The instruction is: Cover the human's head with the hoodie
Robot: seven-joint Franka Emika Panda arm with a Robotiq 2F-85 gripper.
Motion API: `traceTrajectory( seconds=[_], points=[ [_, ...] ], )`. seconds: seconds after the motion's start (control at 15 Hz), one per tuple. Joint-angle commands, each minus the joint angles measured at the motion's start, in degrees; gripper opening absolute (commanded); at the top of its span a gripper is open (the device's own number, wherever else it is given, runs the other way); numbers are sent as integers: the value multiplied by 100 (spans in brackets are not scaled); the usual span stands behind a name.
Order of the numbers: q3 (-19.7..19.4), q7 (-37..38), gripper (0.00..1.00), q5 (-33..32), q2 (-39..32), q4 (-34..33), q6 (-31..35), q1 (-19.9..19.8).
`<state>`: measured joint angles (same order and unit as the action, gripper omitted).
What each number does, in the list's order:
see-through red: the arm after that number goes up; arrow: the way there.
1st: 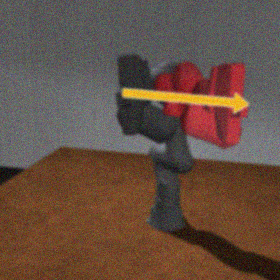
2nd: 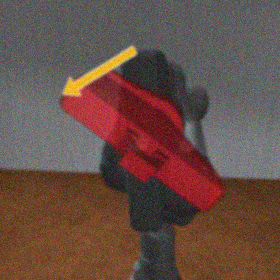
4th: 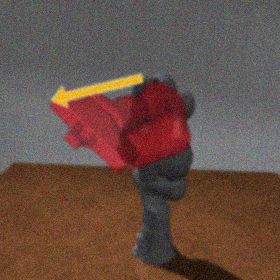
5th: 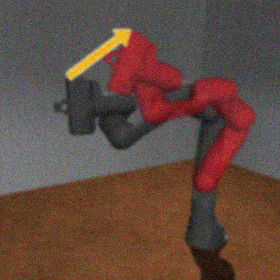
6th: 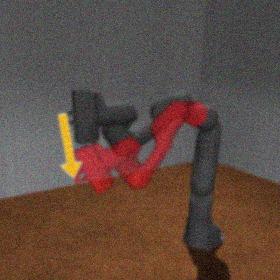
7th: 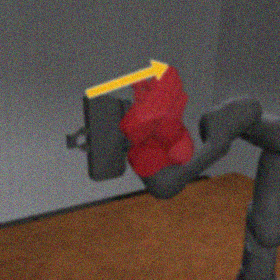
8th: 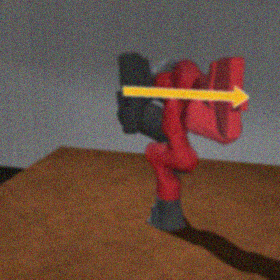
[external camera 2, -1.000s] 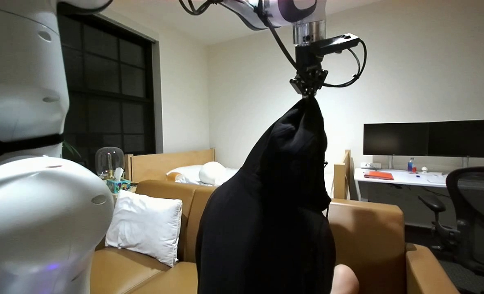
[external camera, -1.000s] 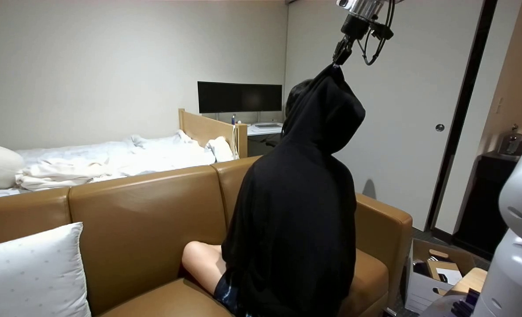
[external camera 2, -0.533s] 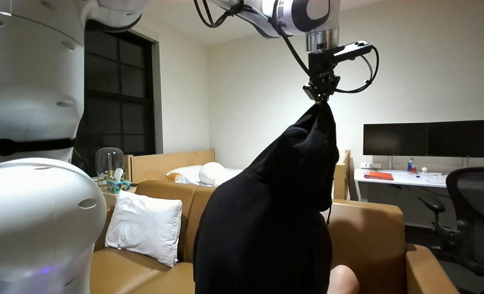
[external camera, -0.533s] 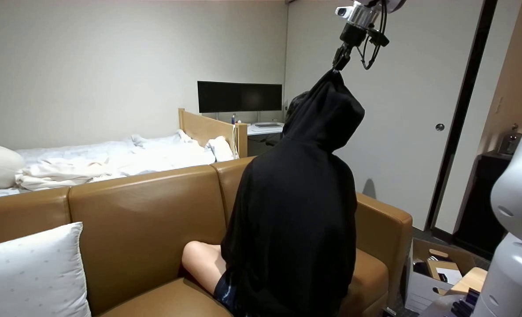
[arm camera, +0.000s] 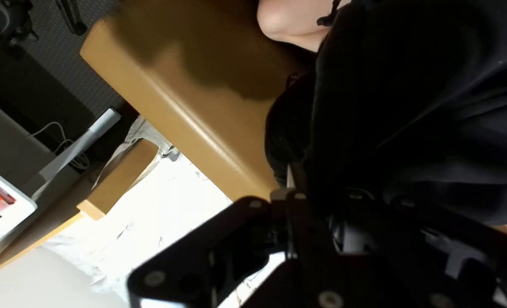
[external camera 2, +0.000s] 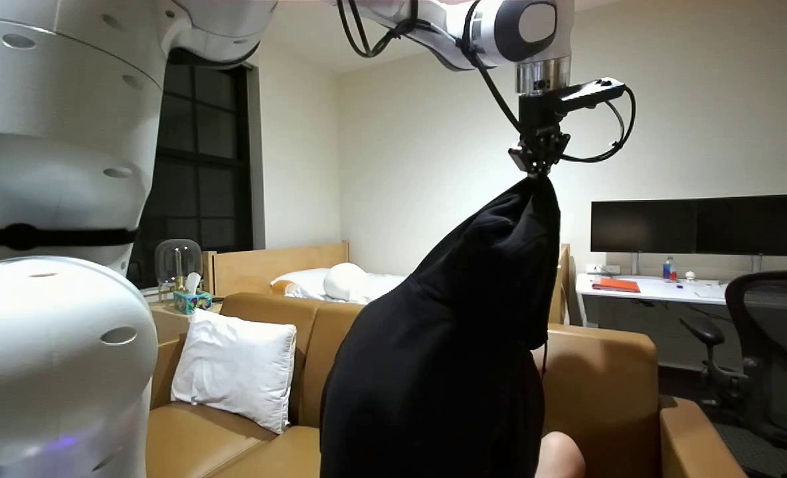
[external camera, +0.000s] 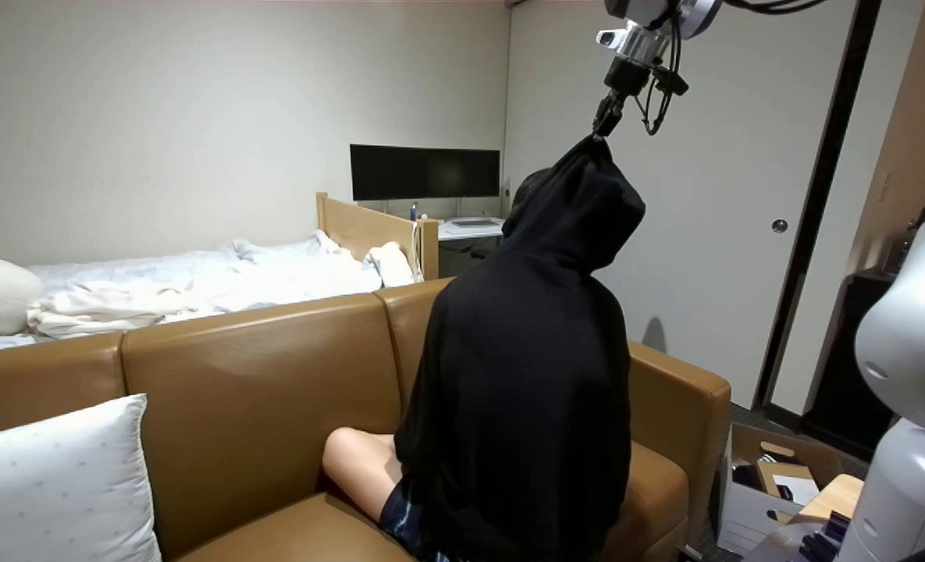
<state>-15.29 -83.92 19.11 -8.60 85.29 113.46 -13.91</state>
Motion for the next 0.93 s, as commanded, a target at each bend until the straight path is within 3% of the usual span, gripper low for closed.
traceTrajectory(
  seconds=[0.0, 0.27, 0.33, 0.87],
  points=[
    [121, 13, 2, 161, -173, -408, -24, -302],
    [209, -71, 2, 346, -126, -420, -210, -380],
    [260, 24, 10, 160, -76, -147, -186, -277],
    [288, 23, 10, 195, -77, -192, -281, -278]
  ],
)
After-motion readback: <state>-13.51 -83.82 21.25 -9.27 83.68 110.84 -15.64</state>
